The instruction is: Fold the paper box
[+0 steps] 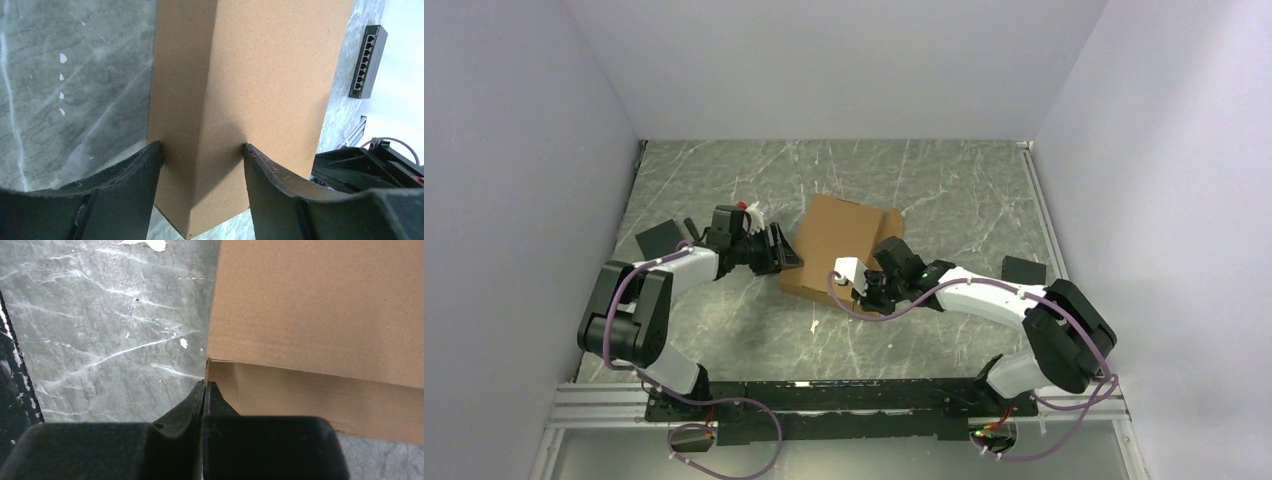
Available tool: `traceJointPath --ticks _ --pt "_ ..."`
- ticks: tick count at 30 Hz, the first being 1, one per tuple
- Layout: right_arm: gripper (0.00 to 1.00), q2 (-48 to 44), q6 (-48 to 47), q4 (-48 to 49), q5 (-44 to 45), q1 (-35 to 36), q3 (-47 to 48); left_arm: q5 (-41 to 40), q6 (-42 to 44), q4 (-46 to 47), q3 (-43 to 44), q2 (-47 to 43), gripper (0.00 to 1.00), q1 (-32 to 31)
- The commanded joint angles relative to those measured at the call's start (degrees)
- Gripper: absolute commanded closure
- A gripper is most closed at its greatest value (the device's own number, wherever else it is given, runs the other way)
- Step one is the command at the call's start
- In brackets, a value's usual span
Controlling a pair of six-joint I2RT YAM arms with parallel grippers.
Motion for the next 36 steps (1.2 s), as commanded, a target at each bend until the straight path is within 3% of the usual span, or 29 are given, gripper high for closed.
traceJointPath --ticks 1,36 --pt "1.0 0.3 1.0 3.2 0.9 -0.2 2.6 1.3 1.6 -1.4 2.0 1.0 0.36 -2.0" --pt "1.0 4.0 6.7 -0.8 4.0 2.6 10.9 -0.7 0.3 -3.6 5.1 5.1 0.38 -6.9"
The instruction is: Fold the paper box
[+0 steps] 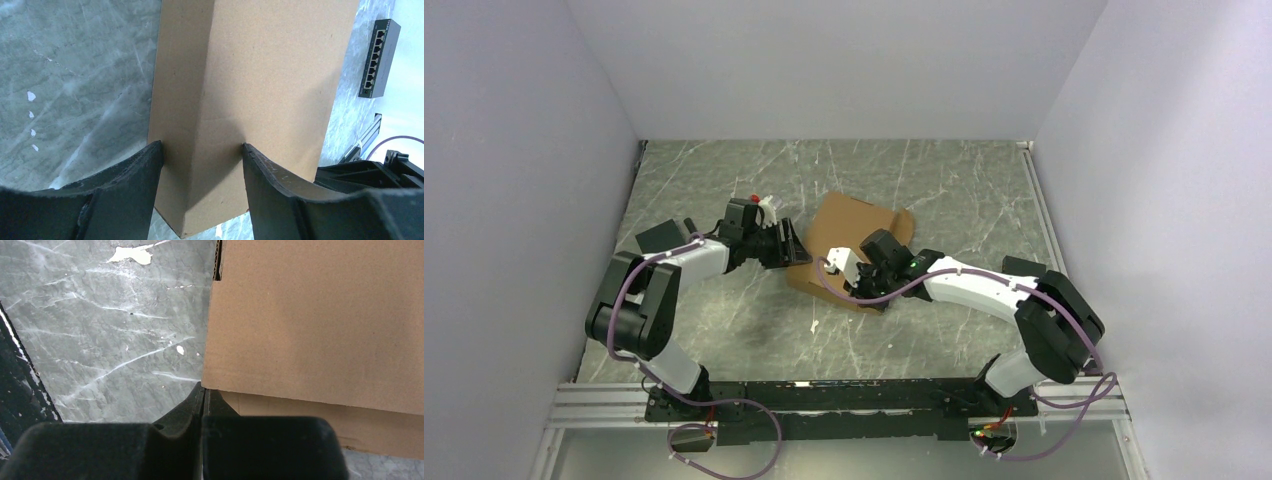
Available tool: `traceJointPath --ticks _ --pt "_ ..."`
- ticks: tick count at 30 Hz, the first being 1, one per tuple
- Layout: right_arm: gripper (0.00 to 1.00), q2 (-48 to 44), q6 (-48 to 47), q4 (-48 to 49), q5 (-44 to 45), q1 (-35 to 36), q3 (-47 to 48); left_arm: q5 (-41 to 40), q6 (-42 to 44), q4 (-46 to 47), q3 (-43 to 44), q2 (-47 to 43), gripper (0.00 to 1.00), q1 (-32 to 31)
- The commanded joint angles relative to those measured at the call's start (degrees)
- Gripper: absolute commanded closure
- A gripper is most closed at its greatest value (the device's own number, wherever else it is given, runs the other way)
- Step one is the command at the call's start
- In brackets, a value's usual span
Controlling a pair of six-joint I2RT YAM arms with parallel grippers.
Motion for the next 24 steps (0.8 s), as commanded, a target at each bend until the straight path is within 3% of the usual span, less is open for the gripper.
traceJointPath --ticks 1,16,19,24 --pt "0.98 -0.2 -1.2 5.8 -0.8 0.5 3.2 2.4 -0.8 -3.0 0.4 1.9 0.38 -2.6" --pt "0.54 -6.8 -8.4 -0.2 -7.1 -3.2 2.7 1.8 0.0 -4.5 1.3 2.9 0.37 -2.5" --pt "0.48 -9.9 -9.9 -1.1 -10.5 -6.4 2.0 1.4 0.0 -4.9 1.6 2.5 0.36 -2.2" --pt "0.47 -13.8 -6.0 1.5 -14.8 -15.8 1.5 -0.3 -0.9 -5.6 2.1 -0.6 0.34 -1.7"
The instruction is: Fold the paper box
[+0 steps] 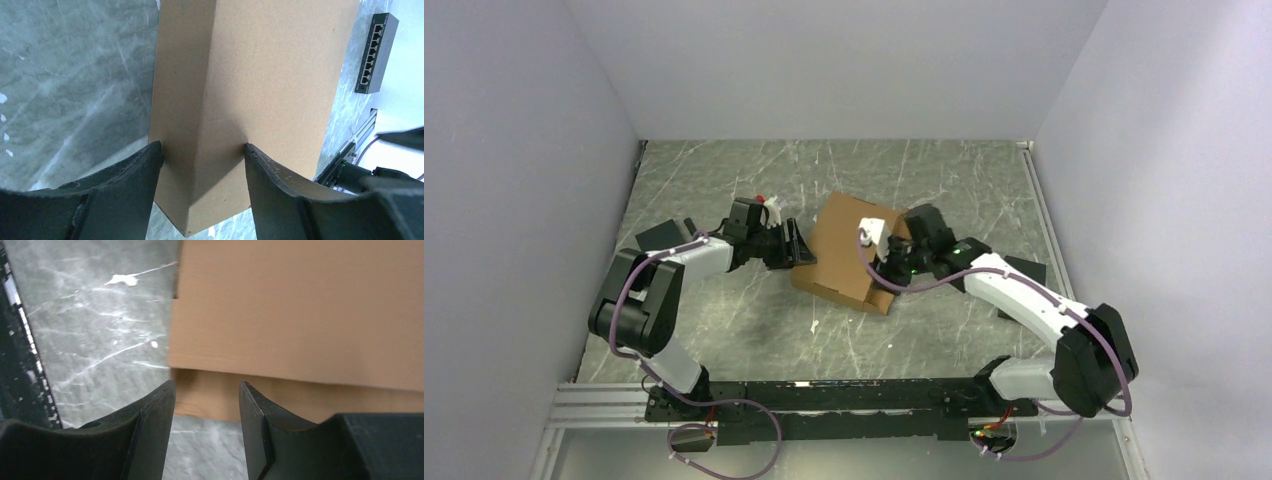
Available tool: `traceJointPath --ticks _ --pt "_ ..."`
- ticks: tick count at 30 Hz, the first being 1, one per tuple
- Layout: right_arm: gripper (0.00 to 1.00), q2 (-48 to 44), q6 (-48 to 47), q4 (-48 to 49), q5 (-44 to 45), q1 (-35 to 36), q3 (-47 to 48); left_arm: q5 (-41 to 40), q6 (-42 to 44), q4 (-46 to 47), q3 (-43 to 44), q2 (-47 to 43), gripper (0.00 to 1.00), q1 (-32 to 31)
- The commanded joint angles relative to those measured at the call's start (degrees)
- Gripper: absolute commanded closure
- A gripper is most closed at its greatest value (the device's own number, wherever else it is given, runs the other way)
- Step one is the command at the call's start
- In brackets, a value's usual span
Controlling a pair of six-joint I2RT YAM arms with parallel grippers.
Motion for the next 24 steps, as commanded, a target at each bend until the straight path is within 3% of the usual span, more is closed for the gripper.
traceJointPath --ticks 1,4,6,10,15,20,24 --pt "0.47 -3.7 3.3 5.5 -4.7 -7.6 1.3 -1.2 -0.7 -5.2 1.1 -2.9 0.33 -0.5" --pt "0.45 -5.0 8.5 9.6 -2.7 -12.2 0.6 -3.6 -1.3 -6.7 2.6 -6.3 0.26 -0.2" --pt "0.38 -4.9 12.3 12.4 -1.5 -14.4 0.5 -6.1 -1.4 -8.1 3.5 -9.0 0.2 -0.1" --pt "0.31 -0.6 17.5 14.2 -5.5 -20.5 3.4 -10.5 -1.5 -10.8 3.4 -16.1 0.16 0.3" --pt "0.31 12.1 22.4 12.7 -14.7 -28.2 14.7 -9.1 -7.2 -8.1 -5.1 -27.4 0.25 0.4" --pt "0.32 24.5 24.7 12.5 -17.2 -28.8 24.3 -3.5 -18.7 0.8 -16.5 -36.9 0.36 0.1" --pt "0.33 32.9 26.4 11.4 -18.1 -28.7 30.7 -2.0 -25.0 6.1 -22.2 -40.6 0.39 -1.0"
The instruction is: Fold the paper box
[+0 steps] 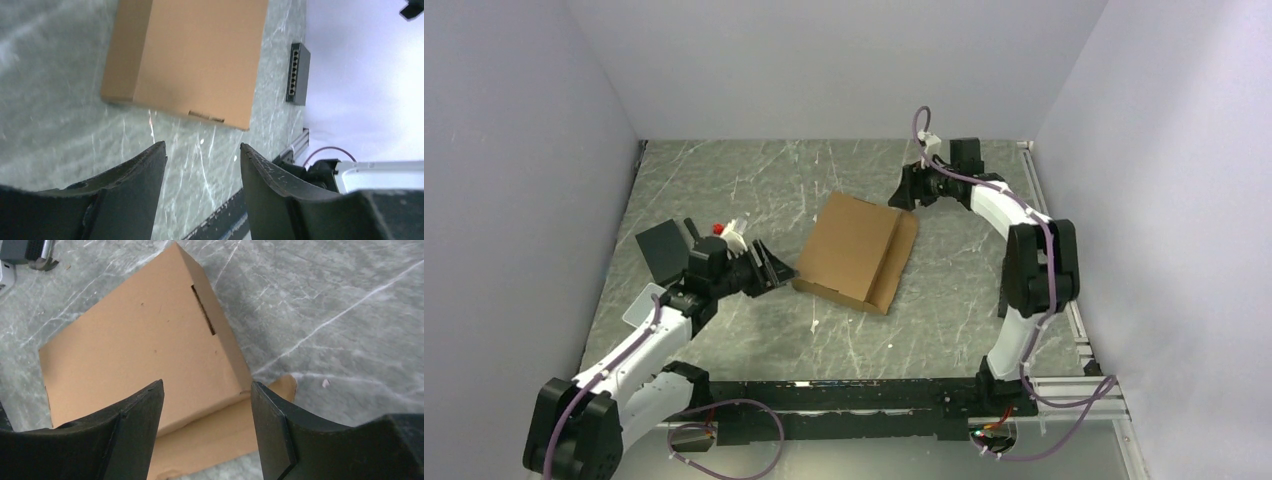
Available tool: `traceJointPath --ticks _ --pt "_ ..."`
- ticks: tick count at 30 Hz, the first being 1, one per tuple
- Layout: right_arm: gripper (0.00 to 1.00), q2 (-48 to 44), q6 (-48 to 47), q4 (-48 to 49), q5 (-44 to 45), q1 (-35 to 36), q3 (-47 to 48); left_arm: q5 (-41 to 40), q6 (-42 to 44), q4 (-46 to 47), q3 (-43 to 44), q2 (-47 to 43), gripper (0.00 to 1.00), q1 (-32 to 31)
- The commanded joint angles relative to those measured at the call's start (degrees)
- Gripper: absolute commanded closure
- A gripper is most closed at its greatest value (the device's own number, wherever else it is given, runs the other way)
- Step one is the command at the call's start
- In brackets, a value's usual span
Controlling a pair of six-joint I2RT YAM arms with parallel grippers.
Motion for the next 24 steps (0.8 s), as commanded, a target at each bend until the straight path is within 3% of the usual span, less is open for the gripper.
traceJointPath --ticks 1,10,19,24 --pt "0.33 6.4 3.2 -0.3 -4.1 0.4 7.5 2.9 -10.2 8.8 -4.5 -2.9 0.42 -1.5" --pt "0.41 13.0 3.2 -2.3 -5.0 1.3 11.6 0.2 -11.3 15.3 -6.4 8.6 0.76 -4.9" --pt "0.57 13.3 0.7 -5.4 -6.7 1.6 10.0 -2.8 -7.8 12.7 -3.3 16.3 0.81 -5.1" --pt "0.59 11.6 -0.6 -7.1 -6.2 1.6 7.4 -6.0 -4.4 8.1 -0.1 18.7 0.8 -5.0"
